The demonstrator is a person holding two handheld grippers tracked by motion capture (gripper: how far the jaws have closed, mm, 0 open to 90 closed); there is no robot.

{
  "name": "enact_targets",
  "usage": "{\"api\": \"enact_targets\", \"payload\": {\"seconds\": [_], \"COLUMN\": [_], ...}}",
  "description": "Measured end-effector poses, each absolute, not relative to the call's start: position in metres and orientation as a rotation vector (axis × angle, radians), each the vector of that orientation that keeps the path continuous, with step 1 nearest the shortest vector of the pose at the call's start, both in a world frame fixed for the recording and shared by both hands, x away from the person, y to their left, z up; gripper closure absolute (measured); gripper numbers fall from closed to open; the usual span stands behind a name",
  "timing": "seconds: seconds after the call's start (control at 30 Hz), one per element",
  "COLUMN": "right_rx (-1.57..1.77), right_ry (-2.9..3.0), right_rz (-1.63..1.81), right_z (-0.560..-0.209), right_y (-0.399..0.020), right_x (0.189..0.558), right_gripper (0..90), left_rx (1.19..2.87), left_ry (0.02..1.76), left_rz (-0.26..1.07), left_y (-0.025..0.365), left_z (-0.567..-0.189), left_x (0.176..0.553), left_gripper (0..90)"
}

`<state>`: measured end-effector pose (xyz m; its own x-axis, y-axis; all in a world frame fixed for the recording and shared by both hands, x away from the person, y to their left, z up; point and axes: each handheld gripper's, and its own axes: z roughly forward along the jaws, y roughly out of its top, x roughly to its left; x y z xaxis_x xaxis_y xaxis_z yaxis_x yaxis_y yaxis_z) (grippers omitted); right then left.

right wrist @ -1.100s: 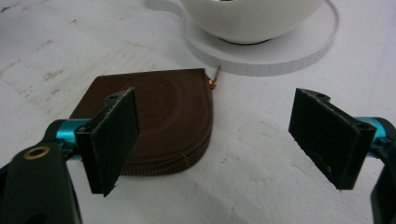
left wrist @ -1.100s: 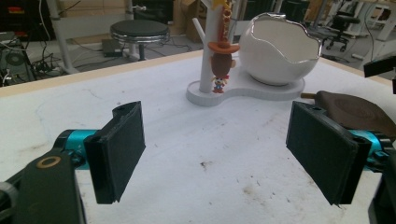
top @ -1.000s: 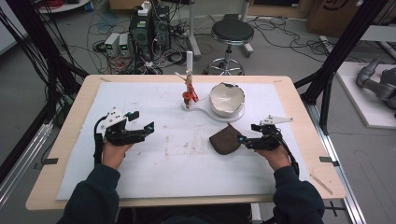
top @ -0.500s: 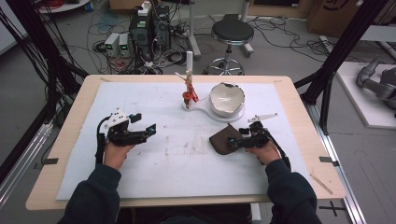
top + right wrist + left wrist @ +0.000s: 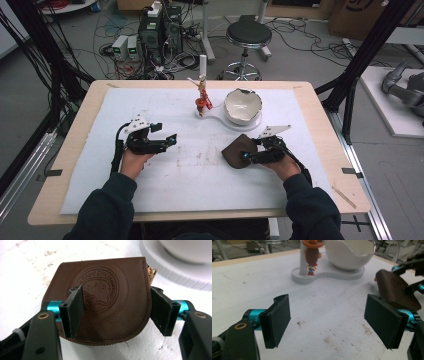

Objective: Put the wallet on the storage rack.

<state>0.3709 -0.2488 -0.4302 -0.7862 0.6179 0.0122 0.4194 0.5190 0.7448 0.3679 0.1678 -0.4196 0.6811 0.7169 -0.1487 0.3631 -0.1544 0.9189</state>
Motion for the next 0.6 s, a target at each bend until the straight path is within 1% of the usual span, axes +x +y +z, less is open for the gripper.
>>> {"api": "enact_targets", "payload": {"seconds": [0.17,0.27,0.37,0.5,0.6], "right_rx": [0.766,0.753,0.735,0.731,0.727], "right_ry": [2.47,2.465,2.458,2.461,2.462], "right_rz": [1.092,1.085,1.083,1.089,1.095], "right_z": [-0.427,-0.426,-0.426,-0.426,-0.426], "right_y": [-0.244,-0.242,-0.242,-0.242,-0.242], "right_x": [0.363,0.362,0.361,0.362,0.362], "right_gripper": [33.1,33.1,33.2,33.1,33.2], "left_rx": [1.795,1.798,1.805,1.873,1.898], "left_ry": [0.842,0.82,0.771,0.703,0.686], "left_rz": [0.318,0.235,0.118,-0.001,-0.089], "left_y": [0.151,0.137,0.115,0.078,0.057], "left_z": [-0.423,-0.424,-0.427,-0.434,-0.439], "left_x": [0.372,0.378,0.386,0.395,0.4], "left_gripper": [21.4,25.3,31.1,32.2,32.2]}}
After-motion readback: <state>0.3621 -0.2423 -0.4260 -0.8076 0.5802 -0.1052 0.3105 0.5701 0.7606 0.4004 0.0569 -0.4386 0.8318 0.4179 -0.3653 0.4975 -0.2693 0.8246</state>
